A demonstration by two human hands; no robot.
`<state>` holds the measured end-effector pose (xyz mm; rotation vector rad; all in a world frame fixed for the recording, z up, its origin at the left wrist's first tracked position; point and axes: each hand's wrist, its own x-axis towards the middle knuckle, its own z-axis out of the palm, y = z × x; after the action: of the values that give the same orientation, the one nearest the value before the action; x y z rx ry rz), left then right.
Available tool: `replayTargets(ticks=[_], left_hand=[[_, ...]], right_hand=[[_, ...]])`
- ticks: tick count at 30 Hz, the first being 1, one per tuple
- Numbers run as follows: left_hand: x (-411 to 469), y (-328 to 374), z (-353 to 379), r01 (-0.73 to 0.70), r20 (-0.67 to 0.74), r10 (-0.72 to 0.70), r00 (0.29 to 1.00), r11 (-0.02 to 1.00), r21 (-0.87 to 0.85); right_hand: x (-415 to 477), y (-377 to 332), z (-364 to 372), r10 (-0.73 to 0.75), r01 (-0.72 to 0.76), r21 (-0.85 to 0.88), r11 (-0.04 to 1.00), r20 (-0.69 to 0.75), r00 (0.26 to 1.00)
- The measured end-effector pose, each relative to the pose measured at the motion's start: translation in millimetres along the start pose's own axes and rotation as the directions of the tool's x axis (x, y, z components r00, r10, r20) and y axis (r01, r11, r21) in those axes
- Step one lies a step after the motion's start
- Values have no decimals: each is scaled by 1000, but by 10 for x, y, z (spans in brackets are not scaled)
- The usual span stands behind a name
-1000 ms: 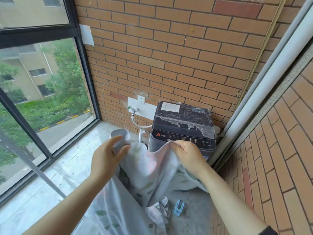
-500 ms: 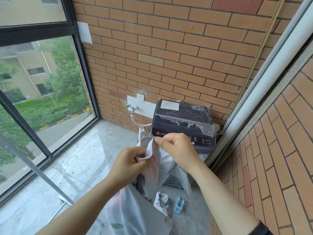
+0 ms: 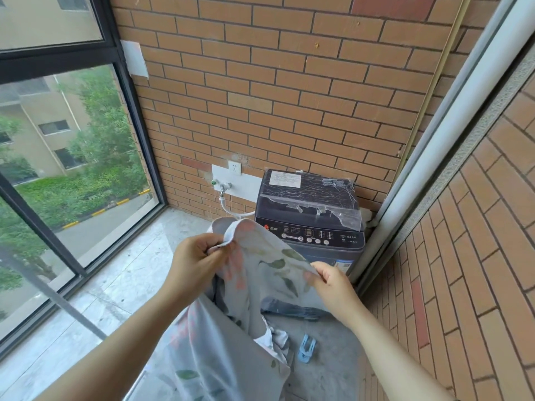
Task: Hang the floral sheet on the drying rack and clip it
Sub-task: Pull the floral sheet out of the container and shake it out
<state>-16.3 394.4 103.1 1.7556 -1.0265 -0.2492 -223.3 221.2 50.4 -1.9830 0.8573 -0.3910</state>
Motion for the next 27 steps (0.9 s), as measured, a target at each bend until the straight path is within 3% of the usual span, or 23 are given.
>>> replayTargets(ticks=[5,10,14,20,27], left_hand=[[18,-84,28,33,-42,-32,999,999,29],[95,-185,-49,83,-113,-73,991,992,91],[424,-48,-197,31,-118,-16,993,992,126],[1230,833,-540,-152,-255,178,951,981,119],[1660,1979,-872,-383,-351,380,856,922,64]], right_hand=[[11,-143,-12,-24,54,133,990,-216,976],[135,-614,-415,-148,184,103,977,-285,947],[289,-1027,-852,-258,275,-2,961,-355,899],[436,-1796,-1449,-430,402,-171,900,-507,747],[314,-2572,-2161,-575,505,-326,799,-659,484]])
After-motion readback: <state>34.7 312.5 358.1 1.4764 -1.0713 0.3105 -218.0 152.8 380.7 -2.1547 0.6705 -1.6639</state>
